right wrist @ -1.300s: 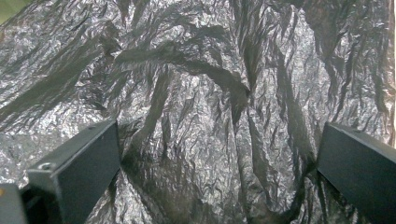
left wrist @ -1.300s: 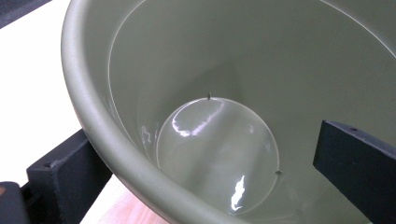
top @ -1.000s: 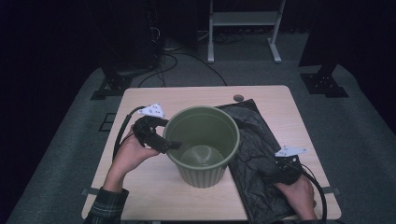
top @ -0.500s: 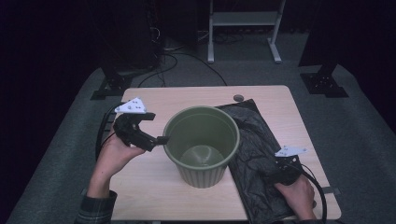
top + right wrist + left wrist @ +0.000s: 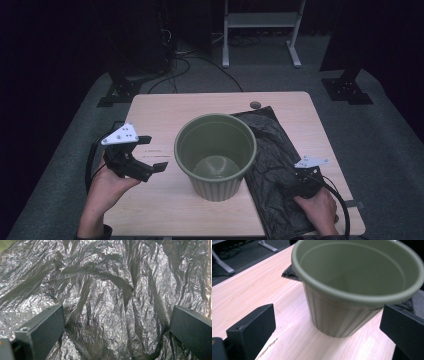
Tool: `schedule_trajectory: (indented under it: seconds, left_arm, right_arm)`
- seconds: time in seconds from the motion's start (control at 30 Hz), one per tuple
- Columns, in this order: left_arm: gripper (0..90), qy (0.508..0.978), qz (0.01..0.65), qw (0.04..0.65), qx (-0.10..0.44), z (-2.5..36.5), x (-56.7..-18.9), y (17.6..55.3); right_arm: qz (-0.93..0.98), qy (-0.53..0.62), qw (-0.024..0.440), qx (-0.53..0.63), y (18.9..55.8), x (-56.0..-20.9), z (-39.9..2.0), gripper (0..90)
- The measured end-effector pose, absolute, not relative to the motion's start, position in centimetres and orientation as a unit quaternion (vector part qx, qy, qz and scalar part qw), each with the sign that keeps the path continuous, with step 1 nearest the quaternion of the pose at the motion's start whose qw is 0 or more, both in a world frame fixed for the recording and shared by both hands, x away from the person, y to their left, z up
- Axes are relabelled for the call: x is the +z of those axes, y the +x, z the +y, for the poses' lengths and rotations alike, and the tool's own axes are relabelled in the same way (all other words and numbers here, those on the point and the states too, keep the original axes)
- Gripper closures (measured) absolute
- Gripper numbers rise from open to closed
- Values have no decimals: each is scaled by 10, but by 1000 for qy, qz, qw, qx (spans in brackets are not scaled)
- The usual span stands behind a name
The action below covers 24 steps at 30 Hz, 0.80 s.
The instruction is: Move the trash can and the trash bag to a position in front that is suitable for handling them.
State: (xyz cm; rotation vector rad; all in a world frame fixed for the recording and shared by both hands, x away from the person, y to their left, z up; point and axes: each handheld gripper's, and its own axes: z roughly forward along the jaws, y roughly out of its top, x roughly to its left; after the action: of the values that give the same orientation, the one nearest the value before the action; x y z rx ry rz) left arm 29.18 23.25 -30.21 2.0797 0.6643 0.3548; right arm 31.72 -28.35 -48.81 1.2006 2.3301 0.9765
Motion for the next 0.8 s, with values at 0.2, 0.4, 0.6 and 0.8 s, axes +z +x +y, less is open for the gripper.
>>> schedule_trajectory:
  seconds: [0.2,0.4,0.6,0.8]
  left_arm:
    - [0,837,276,449,143,235,-330,286]
    - [0,839,283,443,141,232,-366,283]
    - [0,844,286,434,132,228,-402,286]
    - [0,849,292,422,127,226,-434,289]
  right_arm:
    - [822,419,170,345,317,-488,-283,0]
    - [823,419,170,345,317,-488,-283,0]
    - [823,419,170,345,317,-488,-283,0]
    - [823,418,170,345,317,-488,-283,0]
